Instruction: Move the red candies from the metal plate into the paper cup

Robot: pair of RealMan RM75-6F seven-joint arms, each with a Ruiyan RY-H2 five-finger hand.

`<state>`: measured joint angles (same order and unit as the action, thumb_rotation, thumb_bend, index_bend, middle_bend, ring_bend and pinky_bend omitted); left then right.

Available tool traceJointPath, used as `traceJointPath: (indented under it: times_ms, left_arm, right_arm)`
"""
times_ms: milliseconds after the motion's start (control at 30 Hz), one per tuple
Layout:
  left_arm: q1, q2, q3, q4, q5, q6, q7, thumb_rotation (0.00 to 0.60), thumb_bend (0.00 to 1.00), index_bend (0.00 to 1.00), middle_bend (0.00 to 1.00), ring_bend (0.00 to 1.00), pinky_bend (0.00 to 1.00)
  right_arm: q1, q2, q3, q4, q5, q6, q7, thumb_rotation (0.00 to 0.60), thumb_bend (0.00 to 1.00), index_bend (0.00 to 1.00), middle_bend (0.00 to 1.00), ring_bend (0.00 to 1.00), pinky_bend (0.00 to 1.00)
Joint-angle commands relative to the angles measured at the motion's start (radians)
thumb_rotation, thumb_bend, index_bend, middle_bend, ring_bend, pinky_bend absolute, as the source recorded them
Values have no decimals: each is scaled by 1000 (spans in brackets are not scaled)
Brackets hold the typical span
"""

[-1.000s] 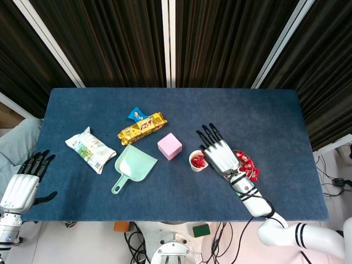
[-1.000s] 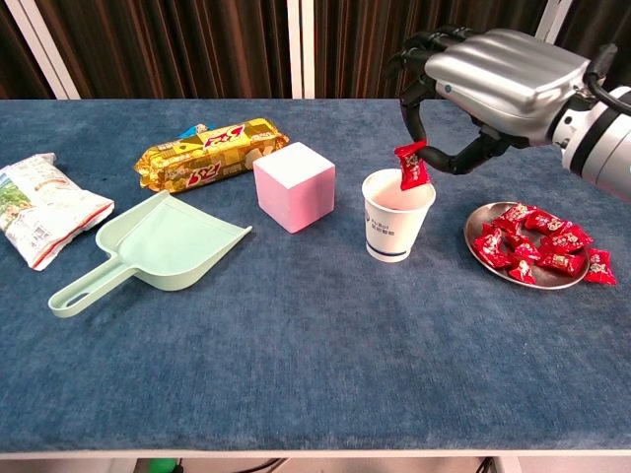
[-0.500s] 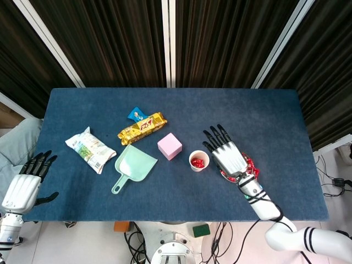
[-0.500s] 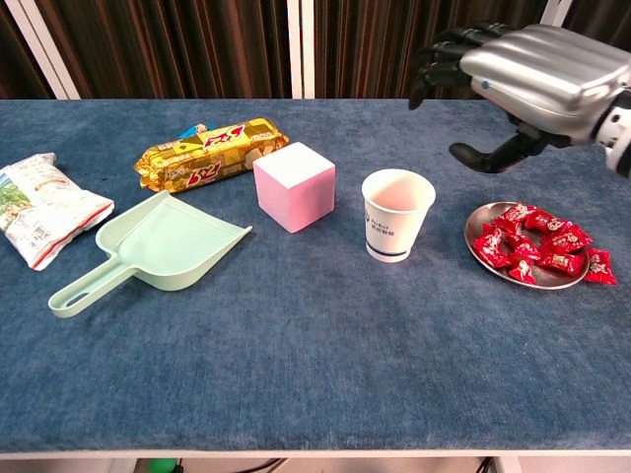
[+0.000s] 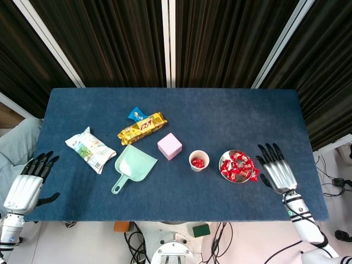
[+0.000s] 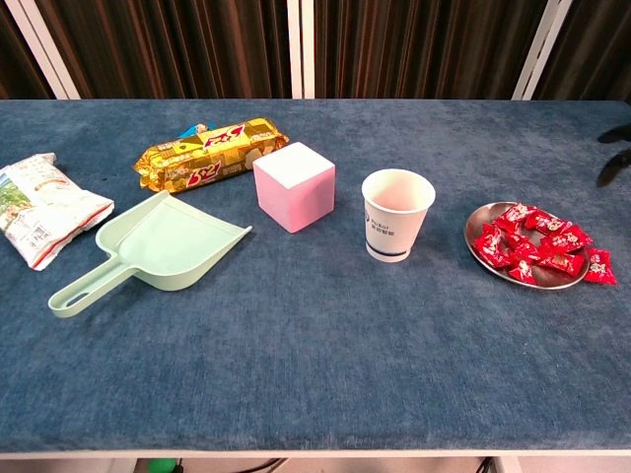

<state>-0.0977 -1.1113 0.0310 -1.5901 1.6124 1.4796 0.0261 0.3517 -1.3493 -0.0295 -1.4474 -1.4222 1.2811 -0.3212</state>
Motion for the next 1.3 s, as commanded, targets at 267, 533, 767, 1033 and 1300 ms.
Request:
traceJointPath:
  times_ms: [267, 533, 767, 1033, 1300]
  left_arm:
    - [-2, -1, 1, 1, 2, -3, 1, 600, 98, 90, 31, 1, 151]
    - [-1, 0, 2, 4, 4, 0, -7, 600, 96, 90, 31, 1, 151]
    - [-2, 0, 2, 5, 4, -1, -8, 600, 97, 90, 31, 1, 151]
    - [-2, 1, 2, 6, 3, 0, -12, 600, 98, 90, 31, 1, 151]
    - [-3, 2, 2, 8, 3, -1, -18, 600, 98, 90, 31, 1, 151]
  right_arm:
    - [-61, -67, 3, 89, 46, -7, 34, 600, 253, 375, 20, 0, 0]
    - [-59, -97, 22, 101, 87, -58, 2, 600, 254, 390, 15, 0, 0]
    - [-52, -115, 28, 107, 71, -75, 10, 600, 254, 379, 13, 0, 0]
    - [-54, -121, 45, 100, 110, -99, -27, 600, 254, 361, 9, 0, 0]
    - [-49, -136, 60, 102, 129, -119, -27, 600, 251, 335, 0, 0, 0]
